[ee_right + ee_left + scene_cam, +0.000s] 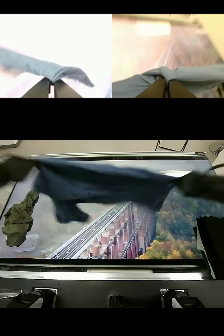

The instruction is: Fold the clothes and pants, and hang the long-sleeved shirts on hangers.

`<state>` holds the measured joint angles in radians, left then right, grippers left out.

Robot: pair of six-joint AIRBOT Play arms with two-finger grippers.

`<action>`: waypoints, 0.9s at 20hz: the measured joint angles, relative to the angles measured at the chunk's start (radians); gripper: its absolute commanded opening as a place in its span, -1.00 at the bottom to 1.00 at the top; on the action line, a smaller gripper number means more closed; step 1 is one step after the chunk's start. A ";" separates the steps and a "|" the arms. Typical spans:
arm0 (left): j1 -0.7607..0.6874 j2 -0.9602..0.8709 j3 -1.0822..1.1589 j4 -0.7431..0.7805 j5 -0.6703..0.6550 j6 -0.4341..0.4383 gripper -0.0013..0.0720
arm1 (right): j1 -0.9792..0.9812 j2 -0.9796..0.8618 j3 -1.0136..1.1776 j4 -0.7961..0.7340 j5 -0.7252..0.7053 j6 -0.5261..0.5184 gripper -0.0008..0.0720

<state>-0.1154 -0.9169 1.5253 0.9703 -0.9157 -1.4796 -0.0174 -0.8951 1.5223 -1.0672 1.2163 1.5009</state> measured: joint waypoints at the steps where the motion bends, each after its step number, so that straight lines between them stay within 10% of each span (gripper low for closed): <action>1: 0.002 0.029 0.038 -0.005 0.005 0.000 -0.90 | -0.018 0.032 0.028 -0.007 -0.006 0.000 -0.86; 12: -0.008 -0.010 -0.130 0.019 -0.164 0.007 -0.90 | -0.066 0.033 -0.091 -0.100 0.406 0.075 -0.86; 18: -0.023 -0.378 -0.266 -0.029 -0.018 0.038 -0.89 | -0.066 -0.181 -0.400 -0.058 0.108 0.117 -0.86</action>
<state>-0.1383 -1.2953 1.2598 0.9413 -0.9337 -1.4418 -0.0834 -1.0763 1.1225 -1.1252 1.3247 1.6180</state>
